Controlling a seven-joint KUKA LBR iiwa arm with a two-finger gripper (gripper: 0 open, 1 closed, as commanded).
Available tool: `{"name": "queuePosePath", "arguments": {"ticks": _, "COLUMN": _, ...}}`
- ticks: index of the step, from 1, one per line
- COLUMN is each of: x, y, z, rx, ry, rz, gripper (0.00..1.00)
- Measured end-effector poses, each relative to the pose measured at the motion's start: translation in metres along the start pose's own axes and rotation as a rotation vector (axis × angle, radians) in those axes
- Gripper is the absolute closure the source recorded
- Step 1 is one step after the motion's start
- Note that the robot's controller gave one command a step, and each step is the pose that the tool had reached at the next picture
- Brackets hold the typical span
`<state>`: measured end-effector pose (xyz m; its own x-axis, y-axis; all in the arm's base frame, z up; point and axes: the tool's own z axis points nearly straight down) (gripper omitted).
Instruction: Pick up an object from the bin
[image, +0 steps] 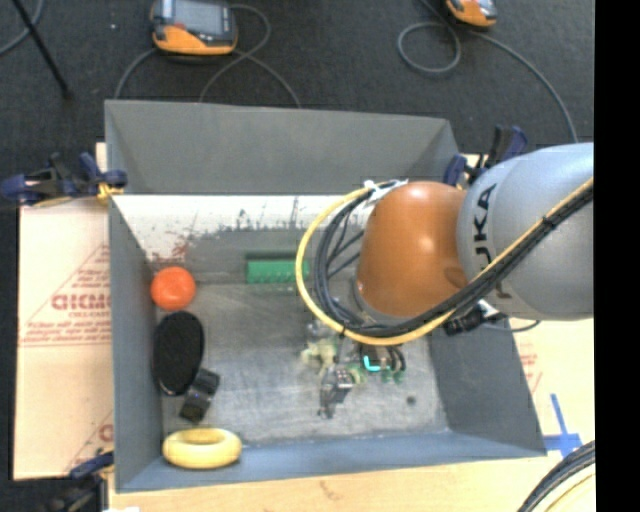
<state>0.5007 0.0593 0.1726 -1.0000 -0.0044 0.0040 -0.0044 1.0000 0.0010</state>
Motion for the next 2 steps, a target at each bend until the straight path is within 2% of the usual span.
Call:
{"name": "queuePosePath", "arguments": {"ticks": 1, "x": -0.002, "y": 0.000, "z": -0.003, "rx": -0.001, "ry": -0.007, "rz": 0.002, "gripper": 0.00}}
{"name": "queuePosePath", "arguments": {"ticks": 2, "x": -0.026, "y": -0.028, "z": 0.056, "rx": -0.001, "ry": -0.011, "rz": 0.082, "gripper": 0.00}}
